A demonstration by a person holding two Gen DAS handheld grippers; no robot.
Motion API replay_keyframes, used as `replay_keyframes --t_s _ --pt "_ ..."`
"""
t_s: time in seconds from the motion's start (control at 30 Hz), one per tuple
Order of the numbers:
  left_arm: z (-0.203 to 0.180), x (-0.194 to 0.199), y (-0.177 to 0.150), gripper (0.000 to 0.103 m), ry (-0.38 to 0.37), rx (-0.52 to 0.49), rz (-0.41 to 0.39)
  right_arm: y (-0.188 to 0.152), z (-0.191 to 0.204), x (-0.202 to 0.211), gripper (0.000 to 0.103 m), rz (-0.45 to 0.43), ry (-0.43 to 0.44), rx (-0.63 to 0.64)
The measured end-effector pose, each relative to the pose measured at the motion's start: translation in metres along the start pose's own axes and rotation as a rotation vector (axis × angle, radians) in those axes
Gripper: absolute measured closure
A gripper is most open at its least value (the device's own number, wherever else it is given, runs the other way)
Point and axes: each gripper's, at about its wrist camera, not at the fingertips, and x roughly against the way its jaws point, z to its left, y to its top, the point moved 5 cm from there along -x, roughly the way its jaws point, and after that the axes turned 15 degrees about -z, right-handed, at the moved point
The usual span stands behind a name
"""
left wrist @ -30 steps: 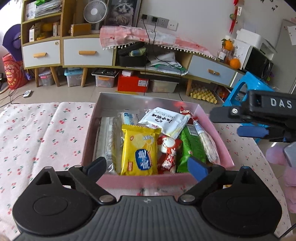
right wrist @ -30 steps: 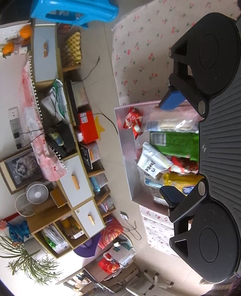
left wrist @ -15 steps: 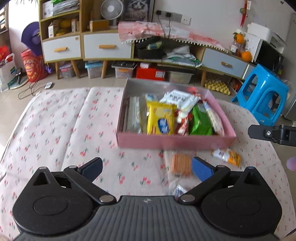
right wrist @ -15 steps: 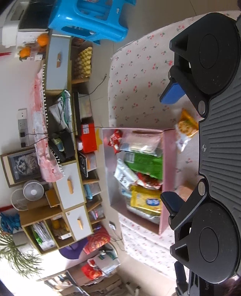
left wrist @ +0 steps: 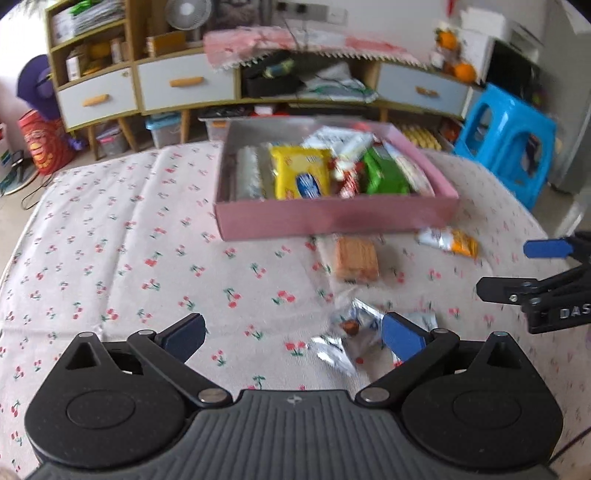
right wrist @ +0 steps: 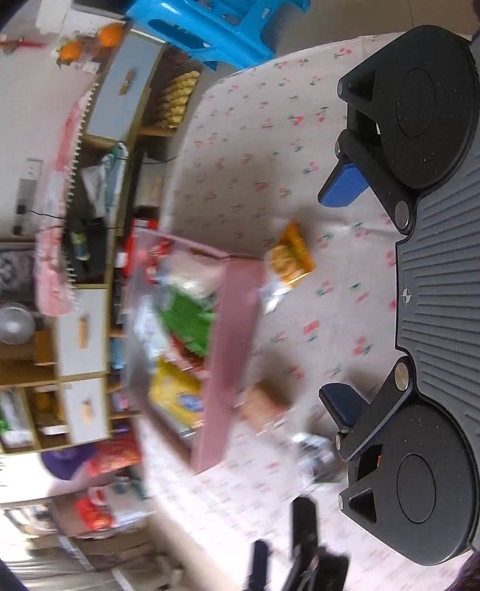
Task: Organize snacks
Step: 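Withdraw both open tools from the box toward the remaining snacks, then grasp the silver chocolate packet with the left tool while the right tool grasps the orange-slice biscuit pack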
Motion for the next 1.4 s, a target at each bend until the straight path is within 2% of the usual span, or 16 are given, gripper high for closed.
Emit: replay_keyframes --t_s 0.13,0.23,0.3,0.4,0.57,0.7,0.97,1.1,1.33,1.4 --pt "-0.006 -0.012 -0.014 0.005 -0.026 -0.083 0.051 -0.017 -0.004 -0.015 0.001 0.050 -0.040 0.073" --pt "-0.002 -0.015 -0.020 0.006 -0.032 -0.100 0.078 -0.029 -0.008 -0.025 0.000 0.064 -0.048 0.110" --pt "0.001 -0.015 -0.021 0.006 -0.044 -0.090 0.089 -0.031 -0.010 -0.027 0.000 0.030 -0.029 0.079" --pt "0.003 -0.014 -0.022 0.007 -0.057 -0.074 0.089 -0.032 -0.018 -0.032 0.000 0.043 -0.017 -0.046" --pt "0.000 -0.015 -0.027 0.013 -0.114 -0.085 0.095 -0.029 -0.017 -0.036 0.000 -0.005 -0.003 -0.028" --pt "-0.003 -0.015 -0.026 0.022 -0.140 -0.121 0.078 -0.025 -0.018 -0.040 0.000 -0.014 0.026 -0.009" --pt "-0.003 -0.019 -0.018 0.039 -0.182 -0.114 0.072 -0.013 -0.021 -0.059 0.000 -0.017 0.101 0.052" --pt "-0.003 -0.020 -0.017 0.049 -0.184 -0.104 0.072 -0.007 -0.023 -0.068 0.000 -0.037 0.109 0.065" --pt "-0.004 -0.020 -0.015 0.059 -0.191 -0.108 0.073 0.001 -0.024 -0.077 0.002 -0.064 0.113 0.093" --pt "-0.005 -0.021 -0.015 0.061 -0.195 -0.108 0.074 0.001 -0.022 -0.077 0.006 -0.075 0.121 0.104"
